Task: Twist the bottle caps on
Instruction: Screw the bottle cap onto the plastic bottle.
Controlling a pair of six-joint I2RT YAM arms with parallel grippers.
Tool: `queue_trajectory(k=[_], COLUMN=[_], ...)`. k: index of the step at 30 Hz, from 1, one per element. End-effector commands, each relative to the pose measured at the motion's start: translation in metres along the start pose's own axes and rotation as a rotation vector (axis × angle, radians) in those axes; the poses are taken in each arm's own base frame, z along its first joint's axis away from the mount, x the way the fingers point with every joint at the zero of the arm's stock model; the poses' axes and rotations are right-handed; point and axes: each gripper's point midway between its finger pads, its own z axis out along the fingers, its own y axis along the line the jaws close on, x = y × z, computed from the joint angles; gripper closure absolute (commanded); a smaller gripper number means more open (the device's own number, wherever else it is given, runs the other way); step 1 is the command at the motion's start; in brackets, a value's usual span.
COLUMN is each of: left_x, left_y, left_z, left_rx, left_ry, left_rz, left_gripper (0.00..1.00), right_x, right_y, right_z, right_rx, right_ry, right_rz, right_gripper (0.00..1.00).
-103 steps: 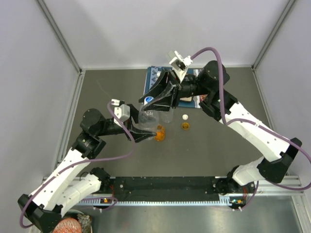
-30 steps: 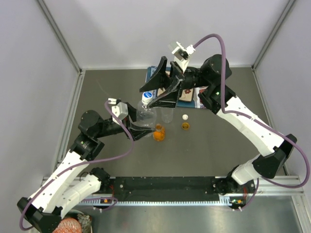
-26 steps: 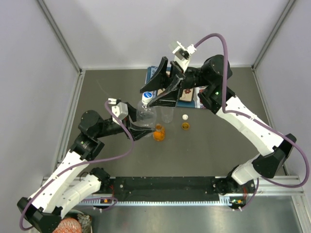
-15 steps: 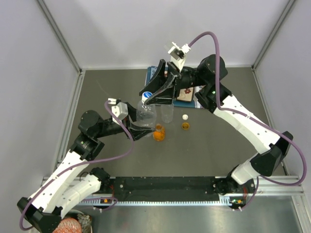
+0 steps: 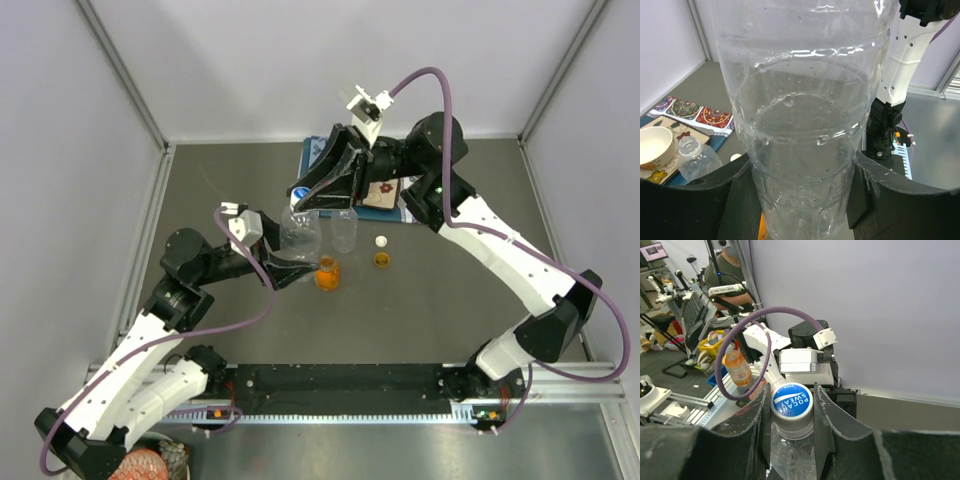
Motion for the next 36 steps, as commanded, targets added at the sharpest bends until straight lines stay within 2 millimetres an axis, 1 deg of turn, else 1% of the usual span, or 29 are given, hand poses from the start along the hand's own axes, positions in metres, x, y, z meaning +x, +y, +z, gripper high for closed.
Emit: queue_trajectory(k=[1, 2, 3, 4, 6, 7, 9, 10, 12, 13, 14, 16, 18, 19, 20, 21, 22, 23, 24, 25, 26, 27, 28, 29, 30, 31, 33, 36], left_x=[-0.013, -0.012, -0.016, -0.016, -0.021, -0.022, -0.025, -0.026, -0.029, -0.03, -0.033, -0.034, -0.036, -0.036, -0.037, -0.037, -0.038, -0.039, -0.04, -0.04, -0.04, -0.041, -0.041, -0.04, -0.04, -0.04, -0.04, -0.037], left_y=[0.017, 0.02, 0.029, 0.033, 0.045, 0.05, 0.057, 0.063, 0.068, 0.072, 0.074, 0.08, 0.082, 0.084, 0.085, 0.085, 0.086, 0.089, 0.09, 0.091, 0.096, 0.098, 0.1, 0.104, 0.106, 0.108, 0.112, 0.111], left_z=[-0.003, -0.004, -0.005, -0.006, -0.009, -0.01, -0.013, -0.015, -0.018, -0.02, -0.022, -0.025, -0.026, -0.028, -0.029, -0.029, -0.03, -0.032, -0.033, -0.034, -0.037, -0.039, -0.041, -0.044, -0.045, -0.047, -0.051, -0.05], left_rx=[-0.091, -0.112, -0.162, -0.184, -0.259, -0.284, -0.329, -0.364, -0.403, -0.431, -0.446, -0.483, -0.497, -0.515, -0.521, -0.527, -0.536, -0.553, -0.565, -0.574, -0.605, -0.62, -0.636, -0.662, -0.678, -0.692, -0.724, -0.711], left_ry=[-0.039, -0.033, -0.038, -0.037, -0.043, -0.044, -0.048, -0.052, -0.059, -0.061, -0.067, -0.066, -0.068, -0.069, -0.072, -0.072, -0.074, -0.078, -0.079, -0.079, -0.078, -0.078, -0.077, -0.075, -0.073, -0.072, -0.07, -0.067], left_rz=[0.099, 0.1, 0.116, 0.122, 0.14, 0.145, 0.151, 0.154, 0.158, 0.156, 0.158, 0.154, 0.156, 0.152, 0.148, 0.146, 0.141, 0.142, 0.142, 0.141, 0.138, 0.137, 0.137, 0.136, 0.136, 0.136, 0.13, 0.127], left_gripper=[1.0, 1.0, 1.0, 1.0, 1.0, 1.0, 1.0, 1.0, 1.0, 1.0, 1.0, 1.0, 1.0, 1.0, 1.0, 1.0, 1.0, 1.0, 1.0, 1.0, 1.0, 1.0, 1.0, 1.0, 1.0, 1.0, 1.0, 1.0], right_x=[-0.003, 0.002, 0.0, 0.009, 0.012, 0.02, 0.028, 0.028, 0.04, 0.039, 0.045, 0.048, 0.054, 0.059, 0.061, 0.06, 0.067, 0.067, 0.069, 0.073, 0.072, 0.071, 0.07, 0.066, 0.063, 0.056, 0.057, 0.048], right_y=[-0.005, -0.01, -0.012, -0.023, -0.03, -0.041, -0.049, -0.057, -0.064, -0.075, -0.079, -0.092, -0.099, -0.103, -0.104, -0.113, -0.108, -0.113, -0.121, -0.118, -0.124, -0.128, -0.127, -0.13, -0.132, -0.131, -0.135, -0.13], right_z=[-0.003, -0.004, -0.005, -0.008, -0.012, -0.016, -0.02, -0.024, -0.025, -0.03, -0.031, -0.033, -0.03, -0.028, -0.025, -0.032, -0.02, -0.016, -0.024, -0.017, -0.013, -0.019, -0.015, -0.01, -0.012, -0.008, -0.005, 0.004], right_rx=[0.058, 0.083, 0.108, 0.168, 0.22, 0.288, 0.343, 0.403, 0.469, 0.551, 0.596, 0.728, 0.848, 0.886, 0.92, 1.018, 1.026, 1.064, 1.158, 1.17, 1.207, 1.273, 1.288, 1.305, 1.333, 1.338, 1.346, 1.305], right_ry=[-0.002, 0.01, 0.013, 0.034, 0.04, 0.056, 0.067, 0.057, 0.076, 0.063, 0.075, 0.071, 0.084, 0.095, 0.103, 0.103, 0.121, 0.128, 0.145, 0.162, 0.168, 0.178, 0.18, 0.168, 0.168, 0.148, 0.138, 0.11], right_rz=[0.021, 0.038, 0.033, 0.049, 0.047, 0.059, 0.061, 0.056, 0.061, 0.048, 0.059, 0.044, 0.017, 0.009, 0.002, -0.023, -0.03, -0.043, -0.066, -0.08, -0.096, -0.115, -0.125, -0.131, -0.14, -0.143, -0.135, -0.122], right_gripper=[1.0, 1.0, 1.0, 1.0, 1.0, 1.0, 1.0, 1.0, 1.0, 1.0, 1.0, 1.0, 1.0, 1.0, 1.0, 1.0, 1.0, 1.0, 1.0, 1.0, 1.0, 1.0, 1.0, 1.0, 1.0, 1.0, 1.0, 1.0])
